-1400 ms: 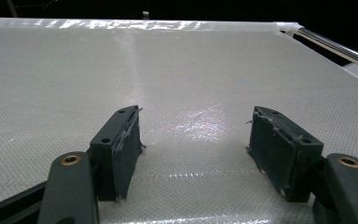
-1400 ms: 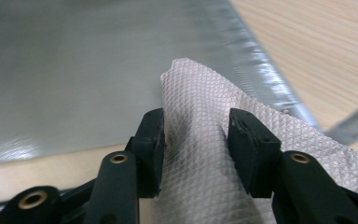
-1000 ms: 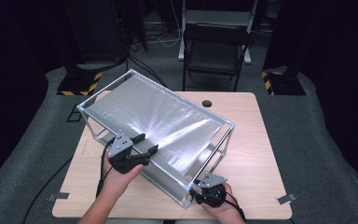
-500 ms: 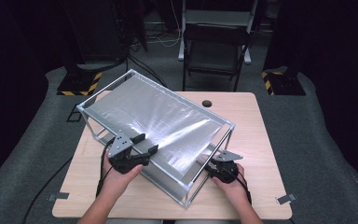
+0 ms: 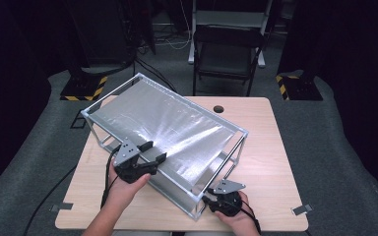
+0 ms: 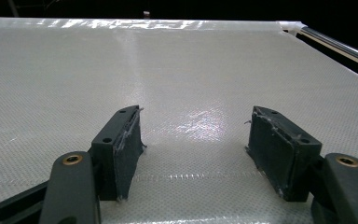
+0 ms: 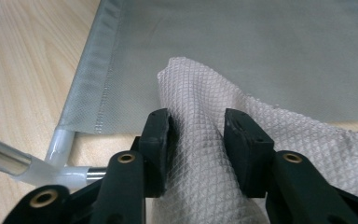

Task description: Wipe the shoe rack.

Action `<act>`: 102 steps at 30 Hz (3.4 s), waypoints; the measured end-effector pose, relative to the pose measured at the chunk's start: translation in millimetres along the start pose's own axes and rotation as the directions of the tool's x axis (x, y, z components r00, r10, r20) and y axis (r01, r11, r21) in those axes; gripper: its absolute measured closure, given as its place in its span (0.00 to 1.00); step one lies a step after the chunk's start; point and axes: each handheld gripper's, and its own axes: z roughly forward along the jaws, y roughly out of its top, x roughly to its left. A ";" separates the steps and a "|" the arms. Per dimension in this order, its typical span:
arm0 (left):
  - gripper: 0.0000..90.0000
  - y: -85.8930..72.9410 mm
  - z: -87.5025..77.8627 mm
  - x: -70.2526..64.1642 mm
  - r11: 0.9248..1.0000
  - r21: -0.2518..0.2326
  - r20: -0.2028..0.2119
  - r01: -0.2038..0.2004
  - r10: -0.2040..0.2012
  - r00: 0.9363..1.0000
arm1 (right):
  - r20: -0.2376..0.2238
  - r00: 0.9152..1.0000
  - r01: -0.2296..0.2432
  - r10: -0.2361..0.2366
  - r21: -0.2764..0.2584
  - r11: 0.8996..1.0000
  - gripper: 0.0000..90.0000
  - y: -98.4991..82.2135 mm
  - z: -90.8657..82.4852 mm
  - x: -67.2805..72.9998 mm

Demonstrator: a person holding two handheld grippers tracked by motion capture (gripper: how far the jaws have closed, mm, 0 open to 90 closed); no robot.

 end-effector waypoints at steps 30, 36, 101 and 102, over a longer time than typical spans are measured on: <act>0.38 -0.1 1.9 0.0 1.000 -0.008 -0.001 -0.003 0.003 1.000 | 0.070 0.997 -0.006 0.009 -0.038 0.999 0.66 -4.2 -3.1 2.0; 0.38 -0.1 2.0 0.3 1.000 -0.011 -0.001 -0.002 0.002 1.000 | 0.157 0.982 -0.096 0.104 -0.057 0.994 0.50 -3.7 -12.6 -12.9; 0.38 1.4 2.7 0.1 1.000 0.003 -0.001 0.006 -0.006 1.000 | 0.057 0.991 -0.096 0.119 -0.317 0.944 0.86 100.6 -122.9 -30.9; 0.38 1.4 2.5 -0.7 1.000 0.004 0.005 0.014 -0.014 1.000 | 0.077 0.987 -0.107 0.138 -0.323 0.940 0.86 101.2 -122.4 -35.4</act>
